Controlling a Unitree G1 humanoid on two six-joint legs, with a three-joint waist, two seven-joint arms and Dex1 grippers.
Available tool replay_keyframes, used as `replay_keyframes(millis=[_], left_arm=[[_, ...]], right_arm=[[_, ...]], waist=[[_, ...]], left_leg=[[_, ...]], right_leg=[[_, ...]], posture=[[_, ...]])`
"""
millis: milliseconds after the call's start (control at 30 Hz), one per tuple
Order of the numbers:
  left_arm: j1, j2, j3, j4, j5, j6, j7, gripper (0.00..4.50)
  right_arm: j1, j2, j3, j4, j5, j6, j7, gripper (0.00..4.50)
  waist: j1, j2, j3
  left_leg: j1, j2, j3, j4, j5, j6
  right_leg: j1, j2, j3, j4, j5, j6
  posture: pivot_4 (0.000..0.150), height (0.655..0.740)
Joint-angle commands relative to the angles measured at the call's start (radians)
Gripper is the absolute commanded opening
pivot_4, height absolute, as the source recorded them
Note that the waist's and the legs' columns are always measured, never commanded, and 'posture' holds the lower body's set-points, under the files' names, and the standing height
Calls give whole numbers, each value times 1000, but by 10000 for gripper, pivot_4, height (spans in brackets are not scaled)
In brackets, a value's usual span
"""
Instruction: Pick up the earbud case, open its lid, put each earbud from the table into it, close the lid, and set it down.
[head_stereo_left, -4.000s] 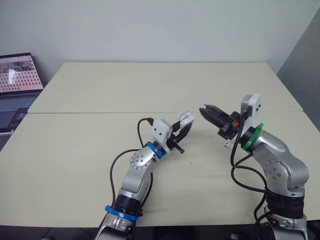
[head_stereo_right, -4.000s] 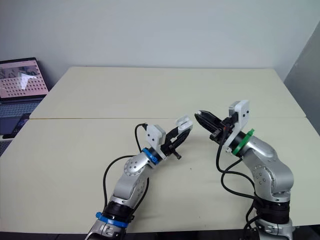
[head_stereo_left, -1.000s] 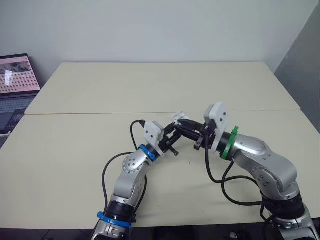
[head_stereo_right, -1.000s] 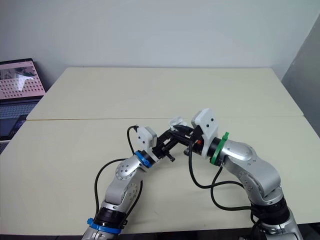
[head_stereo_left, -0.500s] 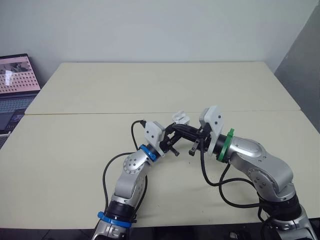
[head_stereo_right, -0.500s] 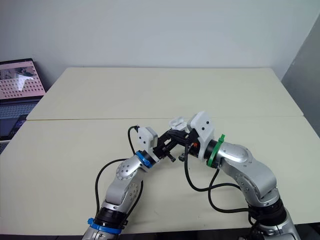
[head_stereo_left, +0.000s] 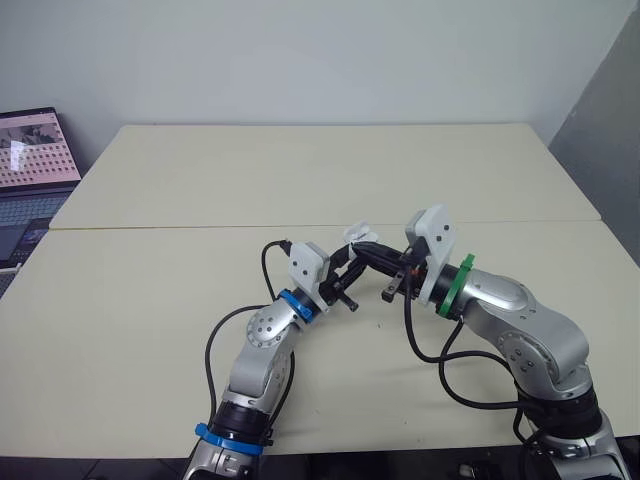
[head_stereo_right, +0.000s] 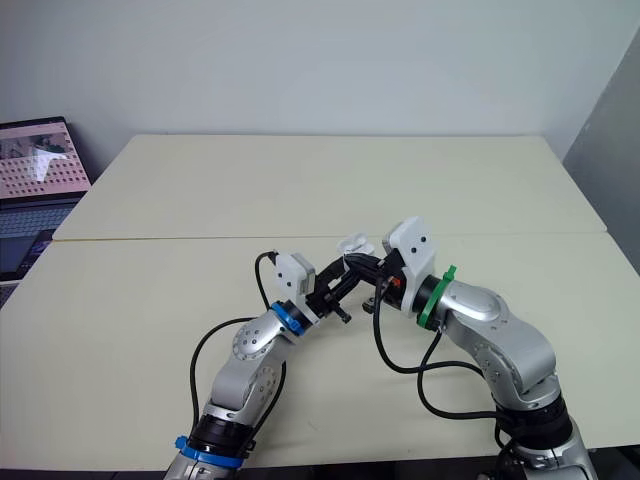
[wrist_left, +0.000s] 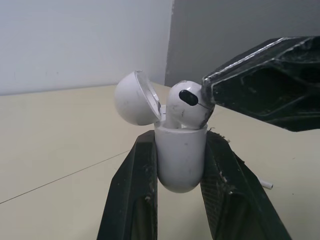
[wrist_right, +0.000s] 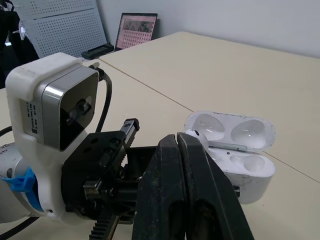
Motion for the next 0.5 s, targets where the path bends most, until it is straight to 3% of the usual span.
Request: replay_keyframes(millis=[33, 500], left_arm=[[-3, -4, -9, -51, -4, -4, -5, 7541], [-1, -5, -9, -51, -5, -4, -7, 7541]], right_arm=[[-15, -5, -27, -12, 1, -11, 2, 342], [-15, -8, -38, -13, -3, -30, 10, 342]], waist=[[0, 0, 0], [0, 0, 0]], left_leg=[[0, 0, 0, 0, 0, 0], [0, 0, 0, 0, 0, 0]], right_leg=[[0, 0, 0, 0, 0, 0], [0, 0, 0, 0, 0, 0]], posture=[[1500, 7400], [1500, 7400]])
